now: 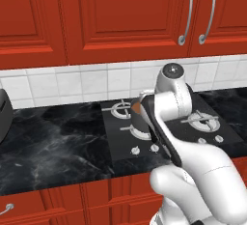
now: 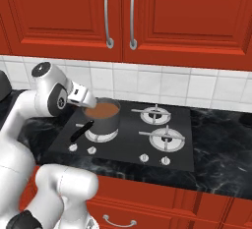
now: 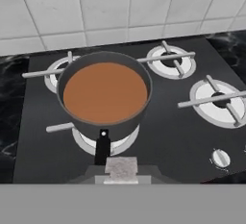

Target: Pick up the sugar cube(s) and place them in the saucepan with hot chocolate.

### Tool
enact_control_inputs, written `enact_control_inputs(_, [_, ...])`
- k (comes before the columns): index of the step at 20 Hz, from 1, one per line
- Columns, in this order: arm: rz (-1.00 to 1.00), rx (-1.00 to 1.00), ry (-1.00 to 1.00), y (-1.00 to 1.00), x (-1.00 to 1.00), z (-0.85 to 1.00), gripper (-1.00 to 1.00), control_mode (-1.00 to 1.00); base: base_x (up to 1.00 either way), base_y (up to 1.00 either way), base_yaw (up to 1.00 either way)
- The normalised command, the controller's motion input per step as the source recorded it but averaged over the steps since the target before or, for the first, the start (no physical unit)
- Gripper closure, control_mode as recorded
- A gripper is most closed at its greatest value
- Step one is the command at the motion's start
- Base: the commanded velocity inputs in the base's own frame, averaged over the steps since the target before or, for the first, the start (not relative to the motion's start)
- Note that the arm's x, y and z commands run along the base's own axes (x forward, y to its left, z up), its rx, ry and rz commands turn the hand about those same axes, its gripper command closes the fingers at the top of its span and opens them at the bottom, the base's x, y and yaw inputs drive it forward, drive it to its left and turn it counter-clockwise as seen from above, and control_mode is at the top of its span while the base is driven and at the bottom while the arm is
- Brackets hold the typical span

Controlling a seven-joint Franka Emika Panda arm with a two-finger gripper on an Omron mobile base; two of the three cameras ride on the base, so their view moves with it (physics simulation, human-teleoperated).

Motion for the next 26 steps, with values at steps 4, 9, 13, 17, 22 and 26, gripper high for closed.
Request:
enact_control_inputs(4, [0.08,0.00,0.04,0.12,0.46,-0.17,1.00,-1.00,0.00,0.00,0.00])
enact_control_inputs(9, [0.09,0.00,0.07,0.00,0.35,-0.24,1.00,-1.00,0.00,0.00,0.00])
enact_control_inputs(13, [0.05,0.00,0.12,0.00,0.36,-0.19,1.00,-1.00,0.00,0.00,0.00])
enact_control_inputs(17, [0.02,0.00,0.16,0.00,0.39,-0.24,1.00,-1.00,0.00,0.00,0.00])
enact_control_inputs(22, [0.00,0.00,0.16,0.00,0.34,-0.26,1.00,-1.00,0.00,0.00,0.00])
enact_control_inputs(26, [0.00,0.00,0.12,-0.10,0.14,-0.26,1.00,-1.00,0.00,0.00,0.00])
